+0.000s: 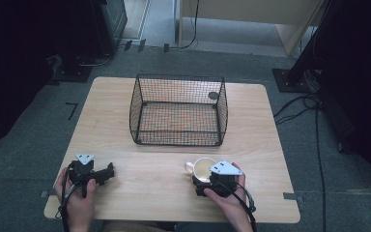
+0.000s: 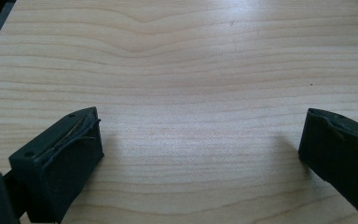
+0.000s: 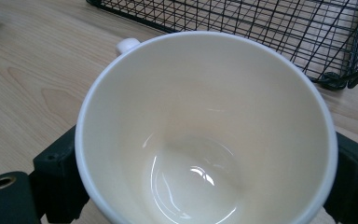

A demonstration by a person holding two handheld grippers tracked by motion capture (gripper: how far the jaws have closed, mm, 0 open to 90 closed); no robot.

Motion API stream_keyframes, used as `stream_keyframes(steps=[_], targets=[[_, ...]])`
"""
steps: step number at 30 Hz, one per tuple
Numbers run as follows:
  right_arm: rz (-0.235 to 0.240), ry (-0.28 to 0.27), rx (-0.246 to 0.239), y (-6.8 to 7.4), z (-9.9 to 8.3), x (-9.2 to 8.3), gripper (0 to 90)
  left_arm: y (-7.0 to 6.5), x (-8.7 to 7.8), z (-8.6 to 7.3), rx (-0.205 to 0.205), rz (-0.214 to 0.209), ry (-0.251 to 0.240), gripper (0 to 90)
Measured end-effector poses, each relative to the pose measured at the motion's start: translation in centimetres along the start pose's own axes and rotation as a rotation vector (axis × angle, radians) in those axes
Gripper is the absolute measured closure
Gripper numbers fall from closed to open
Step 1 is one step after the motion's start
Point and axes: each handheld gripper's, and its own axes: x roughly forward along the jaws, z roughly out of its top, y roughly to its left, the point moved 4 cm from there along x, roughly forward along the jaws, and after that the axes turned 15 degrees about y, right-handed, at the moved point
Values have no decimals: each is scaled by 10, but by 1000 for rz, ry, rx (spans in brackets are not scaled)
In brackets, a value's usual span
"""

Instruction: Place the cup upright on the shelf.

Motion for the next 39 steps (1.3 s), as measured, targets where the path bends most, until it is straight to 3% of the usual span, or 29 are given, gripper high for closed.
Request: stream_keyframes(steps=[5, 15, 32, 39], targets=[[-14, -2, -35, 1, 0, -1, 91, 0, 0, 0, 0, 0, 0, 0], [-2, -6, -56, 5, 4, -4, 92, 0, 0, 0, 0, 1, 0, 0], [21, -55, -87, 11, 34, -19, 92, 0, 0, 0, 1, 0, 0, 0], [26, -99, -103, 15, 47, -23, 92, 0, 0, 0, 5, -1, 2, 0]])
